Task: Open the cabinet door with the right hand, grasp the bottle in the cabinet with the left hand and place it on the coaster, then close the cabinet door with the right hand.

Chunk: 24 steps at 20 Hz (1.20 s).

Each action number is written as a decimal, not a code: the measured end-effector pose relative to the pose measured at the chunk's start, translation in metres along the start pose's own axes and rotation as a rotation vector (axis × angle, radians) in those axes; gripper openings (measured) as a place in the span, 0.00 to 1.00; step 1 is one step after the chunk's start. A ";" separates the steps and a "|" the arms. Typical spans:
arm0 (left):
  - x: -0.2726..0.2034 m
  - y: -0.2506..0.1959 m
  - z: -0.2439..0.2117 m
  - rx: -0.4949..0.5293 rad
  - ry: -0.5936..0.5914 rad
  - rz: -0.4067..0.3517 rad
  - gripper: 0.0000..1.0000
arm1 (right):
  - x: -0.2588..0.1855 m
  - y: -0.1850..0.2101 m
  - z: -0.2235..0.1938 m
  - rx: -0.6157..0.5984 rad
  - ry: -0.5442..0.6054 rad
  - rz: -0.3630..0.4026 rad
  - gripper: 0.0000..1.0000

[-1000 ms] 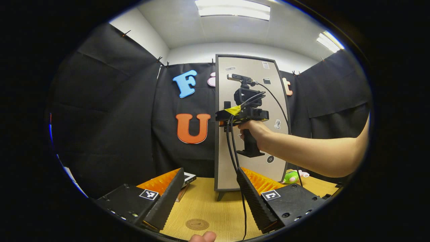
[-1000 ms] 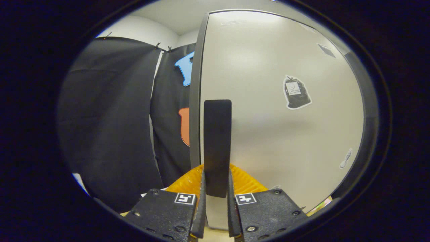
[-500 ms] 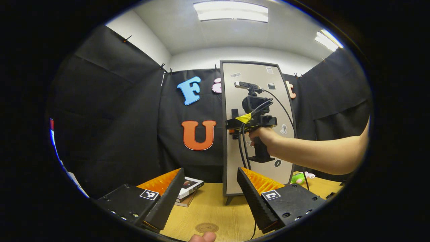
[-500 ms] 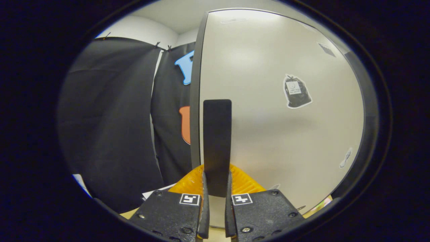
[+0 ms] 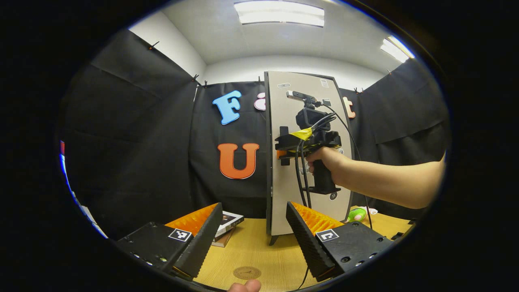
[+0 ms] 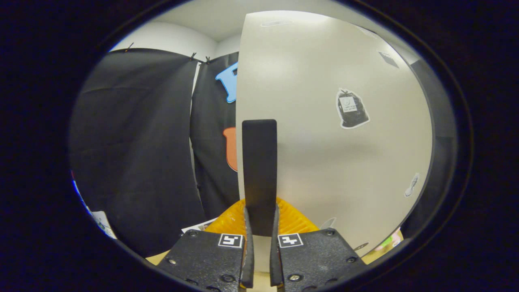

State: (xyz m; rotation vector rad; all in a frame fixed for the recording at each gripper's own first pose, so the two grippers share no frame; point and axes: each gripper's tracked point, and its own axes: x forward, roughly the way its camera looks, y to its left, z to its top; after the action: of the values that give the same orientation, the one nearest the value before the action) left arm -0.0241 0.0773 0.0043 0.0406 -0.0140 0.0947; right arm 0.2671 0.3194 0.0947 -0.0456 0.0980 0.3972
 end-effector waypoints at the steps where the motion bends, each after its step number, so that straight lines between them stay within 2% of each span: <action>1: -0.005 -0.005 0.002 0.000 0.002 -0.004 0.95 | -0.010 -0.003 0.000 -0.007 -0.010 -0.011 0.19; 15: -0.011 -0.023 0.004 -0.003 0.003 -0.023 0.95 | -0.093 -0.014 -0.007 -0.014 -0.048 0.066 0.17; 24: -0.011 -0.063 0.005 -0.011 0.004 -0.099 0.95 | -0.153 -0.047 -0.007 -0.008 -0.057 0.080 0.18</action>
State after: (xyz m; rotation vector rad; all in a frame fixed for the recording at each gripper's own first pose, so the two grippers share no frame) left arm -0.0288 0.0135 0.0066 0.0302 -0.0081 -0.0040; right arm 0.1443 0.2169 0.1047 -0.0384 0.0415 0.4783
